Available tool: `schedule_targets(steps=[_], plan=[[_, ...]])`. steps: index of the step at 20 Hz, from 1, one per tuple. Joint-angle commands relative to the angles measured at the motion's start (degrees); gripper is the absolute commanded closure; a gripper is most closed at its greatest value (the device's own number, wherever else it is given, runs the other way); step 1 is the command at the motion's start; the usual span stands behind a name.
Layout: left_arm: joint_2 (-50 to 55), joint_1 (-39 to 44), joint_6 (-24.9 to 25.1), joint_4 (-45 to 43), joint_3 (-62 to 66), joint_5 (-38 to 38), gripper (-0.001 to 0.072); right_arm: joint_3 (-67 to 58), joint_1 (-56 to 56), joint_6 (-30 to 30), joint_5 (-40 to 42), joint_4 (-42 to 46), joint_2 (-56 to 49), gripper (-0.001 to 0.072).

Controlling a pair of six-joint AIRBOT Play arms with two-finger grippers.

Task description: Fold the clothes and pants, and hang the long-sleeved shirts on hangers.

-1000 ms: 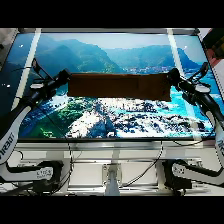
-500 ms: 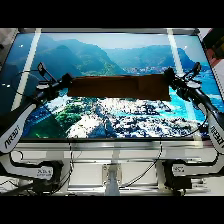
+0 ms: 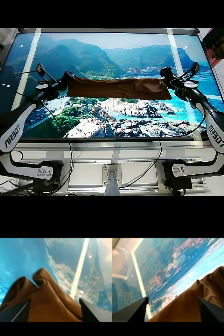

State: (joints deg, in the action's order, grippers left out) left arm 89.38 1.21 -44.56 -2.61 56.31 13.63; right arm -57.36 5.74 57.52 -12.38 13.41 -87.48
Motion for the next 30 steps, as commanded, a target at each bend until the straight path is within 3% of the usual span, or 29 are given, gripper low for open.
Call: schedule_targets(steps=[1,5,8,13,15,22,25,30], plan=[[-1.01,-1.66,0.02,-3.32,0.04,8.24,0.0008,-0.02,0.42,-0.11,-4.96,2.91,0.72,0.0021],[-5.01,-7.82,-0.52,-10.86,0.04,13.73,0.0011,-0.02,4.61,-0.11,-11.47,7.43,4.22,0.0021],[-5.46,-13.29,-9.92,-18.03,0.11,16.26,0.0012,-0.02,8.61,-0.09,-17.68,10.88,6.29,0.0022],[3.93,-19.41,-24.65,-44.41,14.34,41.70,0.0012,-0.02,12.48,-0.07,-23.28,12.87,6.58,0.0022],[8.44,-19.10,-24.09,-46.36,21.14,48.43,0.0008,-0.02,12.44,-0.07,-23.23,13.44,6.58,0.0022],[20.70,-18.36,-18.75,-42.75,30.27,57.64,0.0009,-0.02,12.41,-0.09,-24.59,13.79,6.58,0.0022],[22.86,-16.83,-13.31,-39.47,30.47,57.09,0.0006,-0.02,12.41,-0.09,-26.12,13.77,6.58,0.0022],[24.00,-12.28,-12.83,-39.12,30.47,51.87,0.0010,-0.02,12.41,-0.09,-29.44,13.75,6.60,0.0022]])
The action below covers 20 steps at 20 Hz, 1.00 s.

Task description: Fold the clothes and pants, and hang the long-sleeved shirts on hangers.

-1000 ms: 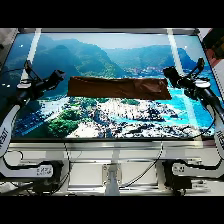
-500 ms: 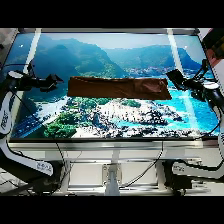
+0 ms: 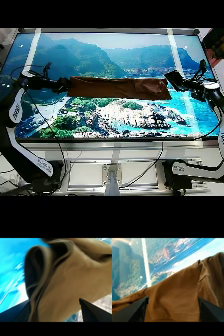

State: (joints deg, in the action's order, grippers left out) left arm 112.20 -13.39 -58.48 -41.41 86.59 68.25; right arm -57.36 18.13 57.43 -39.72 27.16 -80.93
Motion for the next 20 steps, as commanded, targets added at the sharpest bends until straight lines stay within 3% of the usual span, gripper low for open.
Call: schedule_targets(steps=[1,2,4,6,7,8,9,11,12,15,18,20], plan=[[1.31,3.23,1.11,-0.35,0.20,-3.76,0.0013,-0.02,0.02,0.00,-2.95,-0.02,0.04,0.0022],[1.36,4.26,1.09,-0.35,0.22,-4.96,0.0041,-0.02,0.02,0.00,-3.52,0.02,0.04,0.0022],[1.33,5.99,1.09,-0.31,0.22,-7.96,0.0243,-0.02,0.02,-0.02,-4.94,0.04,0.04,0.0022],[1.33,7.43,1.09,-0.09,0.24,-9.44,0.0542,-0.02,0.02,-0.11,-7.17,0.00,0.04,0.0023],[1.27,8.04,1.09,-0.09,0.39,-9.25,0.0645,-0.15,-0.09,-1.66,-9.44,-0.20,0.07,0.0043],[1.11,8.50,1.07,-0.07,0.83,-8.57,0.0688,-0.81,-0.63,-4.87,-12.79,-0.11,0.07,0.0138],[0.63,8.90,1.09,-0.11,1.66,-7.63,0.0689,-1.79,-1.62,-6.91,-15.80,-0.13,0.07,0.0266],[-1.36,9.11,1.01,-0.09,3.82,-5.53,0.0690,-4.55,-4.79,-7.72,-18.01,-0.13,0.07,0.0619],[-3.02,9.11,0.35,-0.09,4.46,-4.59,0.0690,-6.12,-6.88,-7.65,-17.00,-0.11,0.04,0.0694],[-9.84,9.11,-2.40,-0.11,4.79,0.24,0.0690,-9.27,-14.47,-6.21,-6.86,1.90,0.00,0.0696],[-15.96,9.11,-6.40,-0.11,4.79,3.23,0.0690,-9.66,-23.43,1.18,8.66,7.02,-0.81,0.0698],[-18.82,9.11,-8.09,-0.07,4.79,4.52,0.0690,-9.75,-28.39,5.51,13.46,8.85,-3.04,0.0699]])
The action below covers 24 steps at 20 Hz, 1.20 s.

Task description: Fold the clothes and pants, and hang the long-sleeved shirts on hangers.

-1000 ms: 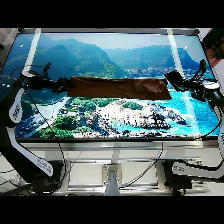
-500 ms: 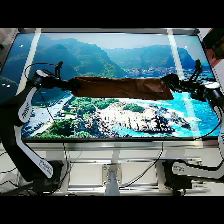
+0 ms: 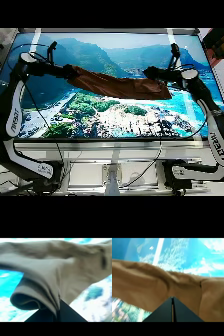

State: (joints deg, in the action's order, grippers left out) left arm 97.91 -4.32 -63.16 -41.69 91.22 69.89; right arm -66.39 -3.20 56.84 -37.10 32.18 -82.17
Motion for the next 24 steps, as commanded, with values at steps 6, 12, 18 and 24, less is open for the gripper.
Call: schedule_targets(steps=[6,12,18,24], plan=[[-10.40,0.04,-3.34,0.22,0.15,7.56,0.0690,-10.16,-16.31,16.39,1.38,7.41,-16.57,0.0700],[-10.80,1.31,-3.32,0.20,0.11,7.32,0.0689,-21.66,-25.24,22.16,-5.33,10.27,-27.47,0.0700],[-10.80,4.42,-3.28,0.17,0.09,2.08,0.0689,-22.25,-30.75,22.21,-4.02,11.21,-28.00,0.0699],[-9.60,11.54,-0.92,0.20,0.09,-4.55,0.0689,-22.25,-25.40,22.62,-7.56,11.63,-26.25,0.0698]])
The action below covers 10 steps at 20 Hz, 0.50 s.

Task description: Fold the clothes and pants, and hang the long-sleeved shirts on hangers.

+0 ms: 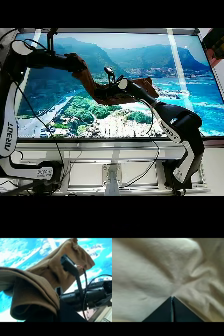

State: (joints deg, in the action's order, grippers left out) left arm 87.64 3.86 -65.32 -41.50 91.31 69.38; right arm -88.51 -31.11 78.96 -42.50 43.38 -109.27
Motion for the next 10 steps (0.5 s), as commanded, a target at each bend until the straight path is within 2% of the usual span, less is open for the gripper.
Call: schedule_targets(steps=[1,3,10], plan=[[1.18,5.27,1.73,0.00,0.00,-5.79,0.0689,-0.11,4.85,2.27,-3.37,1.18,1.84,0.0698],[2.29,9.33,1.73,0.00,0.02,-10.78,0.0689,-0.11,10.19,6.60,-5.42,3.98,4.39,0.0698],[7.69,28.20,1.88,0.00,0.02,-42.16,0.0689,-0.11,28.83,7.04,-12.70,14.53,18.62,0.0696]])
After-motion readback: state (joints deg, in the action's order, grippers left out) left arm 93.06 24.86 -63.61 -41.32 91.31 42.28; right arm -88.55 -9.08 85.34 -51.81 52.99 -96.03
